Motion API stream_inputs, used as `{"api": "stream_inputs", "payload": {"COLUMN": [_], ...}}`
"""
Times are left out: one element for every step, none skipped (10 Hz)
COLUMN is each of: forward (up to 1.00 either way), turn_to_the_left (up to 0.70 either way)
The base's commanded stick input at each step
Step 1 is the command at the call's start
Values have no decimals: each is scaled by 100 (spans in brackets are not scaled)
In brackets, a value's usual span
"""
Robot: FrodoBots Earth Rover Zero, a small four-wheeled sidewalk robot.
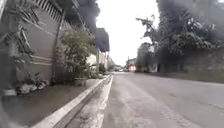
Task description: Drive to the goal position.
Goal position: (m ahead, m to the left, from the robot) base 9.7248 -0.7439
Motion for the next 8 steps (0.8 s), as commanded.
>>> {"api": "stream_inputs", "payload": {"forward": [70,70,70,70,70,70,70,70], "turn_to_the_left": [0,-18,-35,-35,-35,-35,-35,-35]}}
